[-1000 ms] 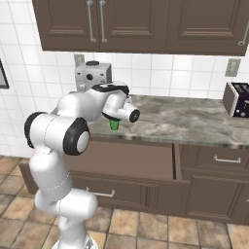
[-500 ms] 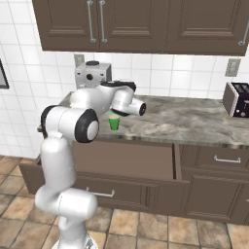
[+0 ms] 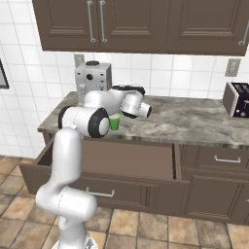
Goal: Pick up the straw from the right drawer and put it inside the smoothie cup.
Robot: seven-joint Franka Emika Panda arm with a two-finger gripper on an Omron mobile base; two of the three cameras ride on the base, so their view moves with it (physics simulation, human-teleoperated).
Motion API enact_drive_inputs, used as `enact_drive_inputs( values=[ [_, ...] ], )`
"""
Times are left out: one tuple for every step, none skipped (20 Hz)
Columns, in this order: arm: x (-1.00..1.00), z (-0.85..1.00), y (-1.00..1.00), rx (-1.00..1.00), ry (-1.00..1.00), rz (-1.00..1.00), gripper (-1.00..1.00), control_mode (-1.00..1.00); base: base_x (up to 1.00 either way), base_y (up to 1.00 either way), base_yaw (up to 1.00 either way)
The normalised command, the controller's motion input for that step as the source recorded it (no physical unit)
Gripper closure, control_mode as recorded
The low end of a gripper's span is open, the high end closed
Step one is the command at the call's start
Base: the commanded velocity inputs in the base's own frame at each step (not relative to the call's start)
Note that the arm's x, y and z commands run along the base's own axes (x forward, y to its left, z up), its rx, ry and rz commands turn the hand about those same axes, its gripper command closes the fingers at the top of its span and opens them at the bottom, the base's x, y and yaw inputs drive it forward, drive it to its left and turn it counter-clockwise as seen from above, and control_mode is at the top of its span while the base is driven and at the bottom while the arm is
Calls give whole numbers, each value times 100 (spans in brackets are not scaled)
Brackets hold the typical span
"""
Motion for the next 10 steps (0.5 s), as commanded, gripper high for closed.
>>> enact_drive_inputs(
  values=[
    [31,-26,0,5,1,14,100,-100,0,0,0],
    [25,-24,0,4,3,12,100,-100,0,0,0],
    [21,-24,0,2,3,11,100,-100,0,0,0],
    [17,-21,0,0,3,10,100,-100,0,0,0],
    [17,-22,0,0,2,9,100,-100,0,0,0],
    [15,-24,0,0,0,8,100,-100,0,0,0],
    [14,-24,0,0,0,7,100,-100,0,0,0],
    [13,-26,0,0,0,6,100,-100,0,0,0],
    [12,-26,0,0,0,5,100,-100,0,0,0],
    [12,-26,0,0,0,5,100,-100,0,0,0]
  ],
)
